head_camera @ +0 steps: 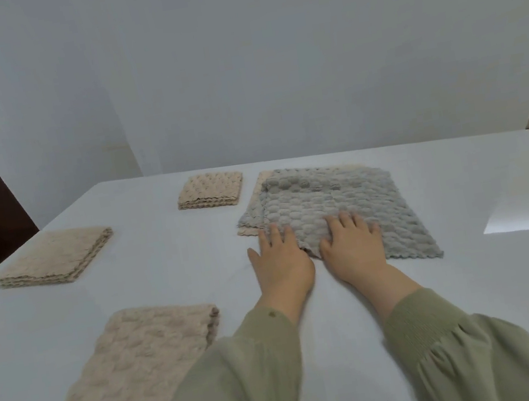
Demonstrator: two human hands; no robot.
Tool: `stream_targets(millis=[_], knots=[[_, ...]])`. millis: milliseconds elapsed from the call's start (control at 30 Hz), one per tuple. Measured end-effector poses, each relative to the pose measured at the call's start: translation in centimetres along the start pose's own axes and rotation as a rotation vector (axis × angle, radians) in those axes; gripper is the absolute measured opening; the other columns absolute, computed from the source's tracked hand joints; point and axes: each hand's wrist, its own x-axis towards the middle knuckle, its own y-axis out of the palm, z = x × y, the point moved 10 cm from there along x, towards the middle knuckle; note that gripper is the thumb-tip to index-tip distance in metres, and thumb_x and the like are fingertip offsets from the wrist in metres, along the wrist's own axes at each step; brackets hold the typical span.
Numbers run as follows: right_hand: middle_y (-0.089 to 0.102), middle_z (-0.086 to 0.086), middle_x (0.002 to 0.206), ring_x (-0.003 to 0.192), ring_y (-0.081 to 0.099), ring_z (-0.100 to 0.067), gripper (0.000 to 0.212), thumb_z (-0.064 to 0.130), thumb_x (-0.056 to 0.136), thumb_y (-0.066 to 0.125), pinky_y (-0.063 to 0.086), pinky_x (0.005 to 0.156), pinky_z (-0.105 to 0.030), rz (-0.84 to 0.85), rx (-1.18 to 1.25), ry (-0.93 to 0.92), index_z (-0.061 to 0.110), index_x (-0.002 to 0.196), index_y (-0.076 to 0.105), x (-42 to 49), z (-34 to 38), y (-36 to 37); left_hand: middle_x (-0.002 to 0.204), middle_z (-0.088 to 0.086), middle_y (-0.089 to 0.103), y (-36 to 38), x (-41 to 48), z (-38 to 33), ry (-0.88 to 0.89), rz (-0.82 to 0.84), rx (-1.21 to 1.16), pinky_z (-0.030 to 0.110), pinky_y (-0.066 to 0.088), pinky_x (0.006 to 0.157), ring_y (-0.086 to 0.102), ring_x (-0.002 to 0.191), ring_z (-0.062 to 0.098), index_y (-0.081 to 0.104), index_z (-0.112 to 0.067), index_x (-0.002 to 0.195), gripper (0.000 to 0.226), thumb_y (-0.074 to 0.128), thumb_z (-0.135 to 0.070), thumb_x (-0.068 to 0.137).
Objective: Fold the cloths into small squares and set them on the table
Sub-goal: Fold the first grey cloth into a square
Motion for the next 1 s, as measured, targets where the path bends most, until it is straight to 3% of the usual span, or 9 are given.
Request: stream_targets(millis=[333,567,700,767,833,933,1000], knots=[[0.026,0.002,0.154,0.143,0.018,-0.017,0.055,0.043,0.097,0.029,0.013,0.114,-0.051,0.014,0.038,-0.152,0.019,0.146,0.026,-1.3,-5.8,-1.8,0.159,0.001,0.011,0.6,-1.7,-4.1,-0.069,-0.045,0.020,0.053,0.008,0.115,0.007,0.146,0.022,0.018,-0.023,0.149,0.055,0.032,-0.021,0.095],[0.021,0.002,0.156,0.144,0.014,-0.018,0.053,0.042,0.097,0.030,0.012,0.114,-0.051,0.034,0.073,-0.165,0.020,0.146,0.026,-2.4,-11.0,-3.0,0.156,0.001,0.020,2.2,-3.3,-10.5,-0.149,-0.069,-0.052,0.053,0.007,0.116,0.010,0.145,0.022,0.028,-0.023,0.145,0.052,0.037,-0.026,0.094],[0.024,0.001,0.155,0.142,0.022,-0.021,0.053,0.039,0.095,0.032,0.014,0.116,-0.048,0.030,0.097,-0.160,0.020,0.145,0.029,-2.9,-14.4,-3.7,0.152,0.001,0.029,2.7,-4.4,-12.1,-0.155,-0.122,-0.062,0.051,0.013,0.115,0.019,0.142,0.024,0.037,-0.022,0.140,0.046,0.038,-0.027,0.094],[0.028,0.000,0.154,0.140,0.026,-0.022,0.055,0.042,0.093,0.034,0.017,0.115,-0.046,0.037,0.136,-0.168,0.021,0.143,0.032,-3.0,-15.2,-3.8,0.141,-0.001,0.045,2.2,-5.0,-12.1,-0.142,-0.181,-0.075,0.044,0.028,0.108,0.033,0.131,0.025,0.049,-0.023,0.128,0.036,0.040,-0.028,0.094],[0.032,0.001,0.152,0.139,0.027,-0.021,0.059,0.049,0.089,0.038,0.019,0.115,-0.044,0.044,0.172,-0.173,0.022,0.142,0.035,-2.9,-15.5,-3.8,0.123,-0.002,0.058,0.9,-5.3,-11.7,-0.133,-0.266,-0.082,0.036,0.039,0.092,0.044,0.115,0.024,0.060,-0.023,0.111,0.025,0.044,-0.024,0.091],[0.040,0.002,0.145,0.135,0.032,-0.022,0.064,0.058,0.085,0.046,0.024,0.112,-0.040,-0.001,0.163,-0.203,0.024,0.139,0.039,-2.5,-15.0,-4.3,0.106,-0.001,0.064,-0.8,-5.3,-11.0,-0.164,-0.373,-0.167,0.031,0.044,0.080,0.052,0.100,0.023,0.068,-0.020,0.095,0.022,0.048,-0.015,0.089],[0.048,0.000,0.138,0.129,0.039,-0.023,0.056,0.052,0.085,0.052,0.028,0.108,-0.037,-0.038,0.205,-0.199,0.023,0.133,0.048,-2.0,-15.0,-4.7,0.101,0.000,0.063,-1.8,-5.5,-10.9,-0.177,-0.451,-0.304,0.028,0.041,0.074,0.054,0.093,0.020,0.068,-0.017,0.092,0.019,0.050,-0.017,0.091]])
